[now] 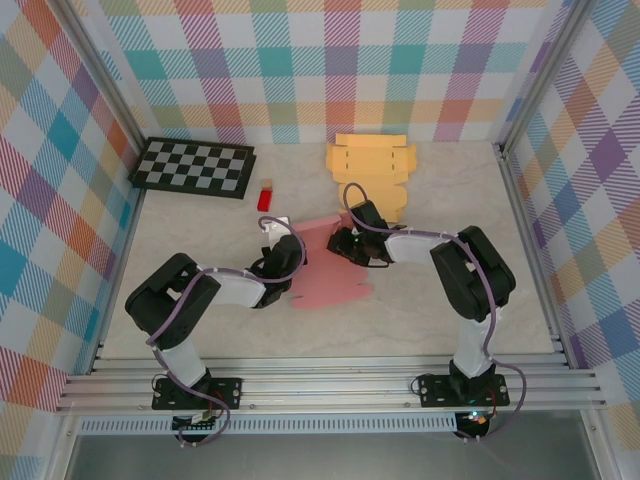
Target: Fold the paper box
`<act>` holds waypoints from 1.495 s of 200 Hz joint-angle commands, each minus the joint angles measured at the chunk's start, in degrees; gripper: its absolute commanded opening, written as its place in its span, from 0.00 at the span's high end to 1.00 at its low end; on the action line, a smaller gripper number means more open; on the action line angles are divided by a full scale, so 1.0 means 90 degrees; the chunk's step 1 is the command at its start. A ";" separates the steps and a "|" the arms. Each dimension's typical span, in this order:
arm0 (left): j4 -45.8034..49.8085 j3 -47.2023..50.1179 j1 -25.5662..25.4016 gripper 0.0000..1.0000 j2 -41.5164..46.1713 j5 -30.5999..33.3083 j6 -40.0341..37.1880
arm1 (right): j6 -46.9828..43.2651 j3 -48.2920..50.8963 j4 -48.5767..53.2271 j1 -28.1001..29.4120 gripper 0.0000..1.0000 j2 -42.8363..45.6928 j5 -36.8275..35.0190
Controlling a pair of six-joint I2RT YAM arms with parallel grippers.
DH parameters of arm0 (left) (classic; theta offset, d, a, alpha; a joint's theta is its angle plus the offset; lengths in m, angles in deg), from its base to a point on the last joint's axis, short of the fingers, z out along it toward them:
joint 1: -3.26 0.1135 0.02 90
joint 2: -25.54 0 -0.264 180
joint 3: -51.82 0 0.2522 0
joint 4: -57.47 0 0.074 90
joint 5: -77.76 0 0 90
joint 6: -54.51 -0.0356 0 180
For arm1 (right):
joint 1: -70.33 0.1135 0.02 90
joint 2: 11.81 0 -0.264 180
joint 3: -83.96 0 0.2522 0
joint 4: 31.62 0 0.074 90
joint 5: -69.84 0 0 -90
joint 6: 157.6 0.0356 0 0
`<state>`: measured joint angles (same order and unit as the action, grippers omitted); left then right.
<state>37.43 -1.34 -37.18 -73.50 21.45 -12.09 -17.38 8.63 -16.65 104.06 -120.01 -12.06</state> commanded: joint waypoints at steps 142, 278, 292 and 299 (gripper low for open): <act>-0.0832 0.0089 -0.0025 1.00 0.0090 -0.1475 -0.1396 | -0.8561 0.0858 0.1393 -0.2741 0.39 0.3071 0.1315; -0.0949 -0.0027 -0.0027 1.00 0.0005 -0.2037 -0.1440 | -1.1076 0.0220 0.2932 -0.1939 0.42 0.1360 0.2927; -0.0949 -0.0027 -0.0026 1.00 0.0009 -0.2007 -0.1419 | -1.1003 0.0209 0.2912 -0.1795 0.44 0.1330 0.2860; -0.0940 -0.0034 -0.0027 1.00 0.0008 -0.2001 -0.1411 | -1.0916 0.0209 0.2876 -0.1743 0.44 0.1320 0.2847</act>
<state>31.79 -1.03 -37.38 -74.14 4.23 -25.05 -114.41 11.91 7.57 86.66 -107.14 11.02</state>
